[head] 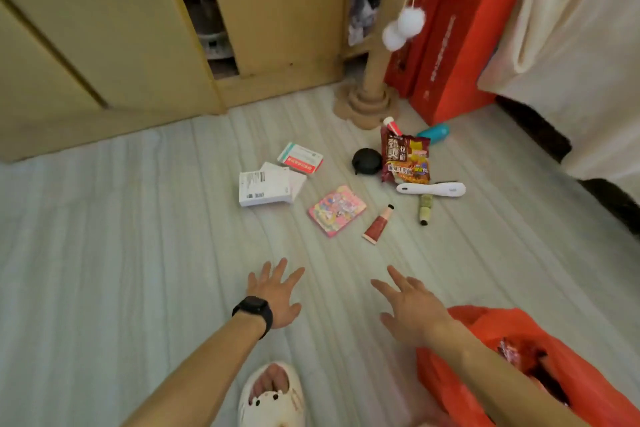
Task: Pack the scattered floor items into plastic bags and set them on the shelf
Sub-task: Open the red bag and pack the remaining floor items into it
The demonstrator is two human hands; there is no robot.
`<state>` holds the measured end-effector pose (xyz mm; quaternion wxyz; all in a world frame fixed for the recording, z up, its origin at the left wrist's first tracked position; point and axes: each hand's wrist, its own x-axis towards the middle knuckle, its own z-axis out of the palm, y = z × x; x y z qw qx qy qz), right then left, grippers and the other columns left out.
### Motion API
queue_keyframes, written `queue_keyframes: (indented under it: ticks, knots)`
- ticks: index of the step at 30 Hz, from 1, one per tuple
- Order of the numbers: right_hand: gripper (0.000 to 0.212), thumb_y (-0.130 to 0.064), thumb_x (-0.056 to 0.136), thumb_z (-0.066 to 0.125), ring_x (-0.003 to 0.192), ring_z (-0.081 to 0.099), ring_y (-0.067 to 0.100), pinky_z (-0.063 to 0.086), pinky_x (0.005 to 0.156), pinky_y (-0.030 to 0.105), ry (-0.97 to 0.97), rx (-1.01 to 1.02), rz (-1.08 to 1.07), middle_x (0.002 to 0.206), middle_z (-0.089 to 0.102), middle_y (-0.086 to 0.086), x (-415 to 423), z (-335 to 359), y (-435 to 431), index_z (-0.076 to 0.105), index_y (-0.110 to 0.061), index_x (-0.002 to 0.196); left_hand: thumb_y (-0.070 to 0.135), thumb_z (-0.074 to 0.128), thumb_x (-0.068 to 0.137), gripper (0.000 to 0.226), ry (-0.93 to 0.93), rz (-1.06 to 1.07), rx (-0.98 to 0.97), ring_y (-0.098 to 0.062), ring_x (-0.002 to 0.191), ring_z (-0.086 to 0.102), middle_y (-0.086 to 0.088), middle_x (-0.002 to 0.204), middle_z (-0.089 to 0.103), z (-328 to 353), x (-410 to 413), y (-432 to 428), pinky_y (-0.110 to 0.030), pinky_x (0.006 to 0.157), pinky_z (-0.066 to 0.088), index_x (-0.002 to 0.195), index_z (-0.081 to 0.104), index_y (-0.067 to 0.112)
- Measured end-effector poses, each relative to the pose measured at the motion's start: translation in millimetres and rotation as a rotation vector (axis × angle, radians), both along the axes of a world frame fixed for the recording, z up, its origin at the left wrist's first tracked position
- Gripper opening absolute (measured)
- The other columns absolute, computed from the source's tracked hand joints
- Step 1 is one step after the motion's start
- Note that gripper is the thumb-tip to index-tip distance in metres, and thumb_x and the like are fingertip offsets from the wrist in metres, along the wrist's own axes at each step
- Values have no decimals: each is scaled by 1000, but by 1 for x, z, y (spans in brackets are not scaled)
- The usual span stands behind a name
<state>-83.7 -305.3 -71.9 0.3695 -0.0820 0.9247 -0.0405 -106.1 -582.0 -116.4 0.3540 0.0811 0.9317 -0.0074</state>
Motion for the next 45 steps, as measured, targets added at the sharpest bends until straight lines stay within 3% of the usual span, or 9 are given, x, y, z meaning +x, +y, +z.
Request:
queue_keyframes:
  ticks: [6, 12, 19, 24, 28, 33, 39, 42, 45]
  knots:
    - [74, -49, 97, 42, 147, 11, 40, 25, 117, 49, -3, 48, -47, 163, -14, 7, -87, -59, 3, -6, -43, 153, 72, 28, 90, 84, -18, 25, 43, -33, 144, -30, 3, 152, -42, -66, 16, 1, -60, 116, -3, 146, -28, 44]
    - [75, -62, 93, 35, 147, 2, 42, 21, 116, 55, 92, 33, -188, 163, -14, 10, -124, -102, -7, -7, -43, 152, 68, 38, 90, 79, 150, -38, 73, -32, 147, 4, -6, 162, -2, -66, -17, 4, -49, 119, 2, 154, 4, 37]
    - [68, -42, 99, 36, 147, -6, 44, 26, 114, 55, 104, 20, -60, 163, -14, 7, -55, -108, -25, -3, -37, 154, 65, 44, 89, 86, 377, -225, 40, -41, 147, -8, -14, 160, -20, -69, -150, 64, -55, 118, 1, 153, -9, 41]
    - [60, -25, 104, 30, 147, -6, 44, 26, 114, 54, 48, 59, -75, 163, -14, 8, -23, -100, -29, -1, -36, 154, 55, 44, 95, 75, 336, -4, 1, -44, 127, 33, -28, 151, 17, -84, -132, 85, -48, 103, 35, 155, 3, 38]
    - [52, -14, 101, 35, 129, 34, 39, 45, 93, 47, 124, 26, -98, 151, 21, 18, -8, -91, -34, 21, -21, 150, 53, 58, 84, 78, 316, -33, 25, -38, 105, 45, -22, 130, 41, -75, -66, 69, -42, 85, 45, 152, 24, 38]
    - [53, -7, 94, 43, 99, 60, 38, 50, 83, 42, 65, -191, -438, 117, 49, 15, 49, -77, -35, 38, -23, 144, 58, 60, 74, 92, 144, -97, -84, -35, 99, 49, -15, 118, 44, -47, 21, 30, -40, 83, 45, 153, 14, 45]
    - [32, -12, 90, 63, 89, 62, 3, 45, 77, 10, 472, -772, -788, 103, 67, -12, 127, 42, -26, 70, -35, 112, 65, 62, 69, 90, 0, -37, -91, -33, 113, 51, -11, 126, 39, 23, 42, 11, -37, 93, 44, 148, 25, 43]
    - [35, -5, 91, 62, 69, 66, 8, 54, 62, 24, 623, -951, -1096, 98, 68, -13, 176, 93, 12, 70, -35, 106, 66, 64, 69, 83, 115, -165, -154, -30, 111, 53, -11, 122, 46, 64, 27, 15, -34, 88, 47, 142, 39, 35]
    - [33, -8, 92, 59, 78, 68, 9, 53, 68, 30, 671, -742, -1282, 96, 70, -14, 210, 91, 65, 67, -40, 96, 69, 63, 66, 84, 226, -265, -146, -29, 110, 55, -10, 120, 48, 110, 2, 37, -34, 88, 47, 141, 40, 37]
